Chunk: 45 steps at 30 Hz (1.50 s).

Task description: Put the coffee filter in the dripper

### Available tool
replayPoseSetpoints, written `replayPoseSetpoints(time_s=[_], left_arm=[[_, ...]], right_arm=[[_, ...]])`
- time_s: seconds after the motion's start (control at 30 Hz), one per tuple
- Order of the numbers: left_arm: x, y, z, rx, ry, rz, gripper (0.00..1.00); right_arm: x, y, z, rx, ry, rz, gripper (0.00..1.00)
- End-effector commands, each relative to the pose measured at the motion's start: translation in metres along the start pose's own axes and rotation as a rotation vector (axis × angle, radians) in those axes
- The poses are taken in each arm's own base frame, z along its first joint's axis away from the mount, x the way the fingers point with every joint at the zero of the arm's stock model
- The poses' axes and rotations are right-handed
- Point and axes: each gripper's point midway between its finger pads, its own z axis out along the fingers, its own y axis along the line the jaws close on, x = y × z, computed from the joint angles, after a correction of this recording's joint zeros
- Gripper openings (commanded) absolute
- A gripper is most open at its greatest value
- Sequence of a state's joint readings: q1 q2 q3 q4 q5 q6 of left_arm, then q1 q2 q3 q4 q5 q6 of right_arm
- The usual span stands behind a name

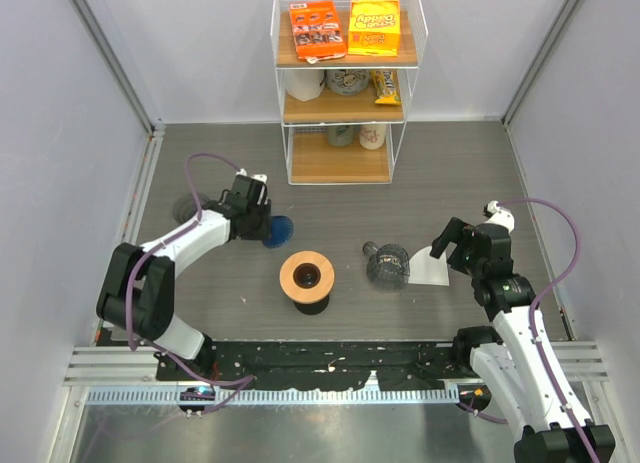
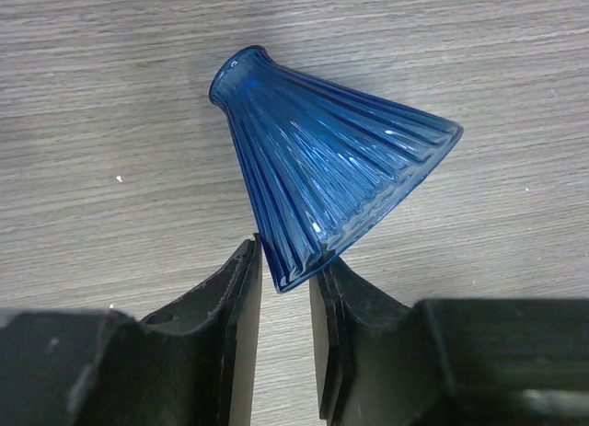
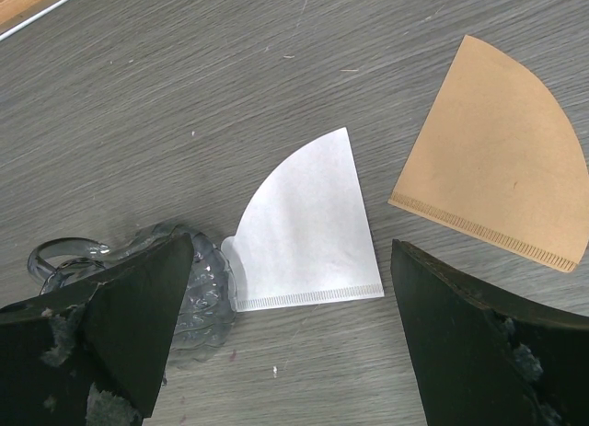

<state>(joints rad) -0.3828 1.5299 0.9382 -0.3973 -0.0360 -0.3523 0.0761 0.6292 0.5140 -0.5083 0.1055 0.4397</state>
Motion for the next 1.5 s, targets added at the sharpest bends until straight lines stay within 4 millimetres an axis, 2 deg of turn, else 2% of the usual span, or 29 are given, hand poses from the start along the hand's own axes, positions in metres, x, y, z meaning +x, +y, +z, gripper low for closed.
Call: replayPoseSetpoints(time_s=[0.0, 0.17, 0.4, 0.47, 0.63, 0.83, 1.0, 1.2, 1.33, 1.37, 1.4, 1.43, 1.47], left_arm=[[-0.025, 0.001, -0.001, -0.024, -0.057, -0.009, 0.30], [-0.028, 0.005, 0.002, -0.057, -0.052, -0.024, 0.21], [-0.038, 0.008, -0.001, -0.106, -0.076, -0.047, 0.00], [-0.040, 0.011, -0.005, -0.135, -0.083, -0.048, 0.00], [-0.048, 0.005, -0.030, -0.123, -0.137, -0.079, 0.00], [-0.051, -0.001, -0.069, -0.080, -0.167, -0.125, 0.00], [-0.047, -0.018, -0.100, 0.026, -0.151, -0.148, 0.00], [-0.045, -0.043, -0.144, 0.191, -0.168, -0.172, 0.00], [-0.057, -0.056, -0.176, 0.284, -0.234, -0.187, 0.00], [-0.059, -0.062, -0.183, 0.318, -0.243, -0.189, 0.00], [-0.061, -0.067, -0.189, 0.350, -0.254, -0.194, 0.00], [-0.061, -0.071, -0.192, 0.375, -0.256, -0.196, 0.00], [-0.060, -0.075, -0.196, 0.394, -0.253, -0.198, 0.00]], right_arm=[[-0.007, 0.004, 0.002, -0.018, -0.026, -0.011, 0.96], [-0.007, 0.004, 0.002, -0.018, -0.023, -0.012, 0.95], [-0.007, 0.004, 0.003, -0.016, -0.020, -0.012, 0.95], [-0.007, 0.004, 0.003, -0.015, -0.022, -0.011, 0.95], [-0.009, 0.005, 0.001, -0.021, -0.029, -0.013, 0.95], [-0.022, 0.026, -0.009, -0.135, -0.078, -0.019, 0.95], [-0.036, 0.053, -0.029, -0.293, -0.141, -0.033, 0.95], [-0.064, 0.112, -0.077, -0.630, -0.246, -0.027, 0.98], [-0.100, 0.151, -0.114, -0.803, -0.327, -0.022, 0.99], [-0.099, 0.161, -0.115, -0.825, -0.303, -0.029, 0.99], [-0.108, 0.172, -0.128, -0.860, -0.329, -0.054, 0.99], [-0.105, 0.184, -0.126, -0.861, -0.310, -0.070, 0.99], [-0.108, 0.194, -0.132, -0.869, -0.313, -0.105, 0.99]])
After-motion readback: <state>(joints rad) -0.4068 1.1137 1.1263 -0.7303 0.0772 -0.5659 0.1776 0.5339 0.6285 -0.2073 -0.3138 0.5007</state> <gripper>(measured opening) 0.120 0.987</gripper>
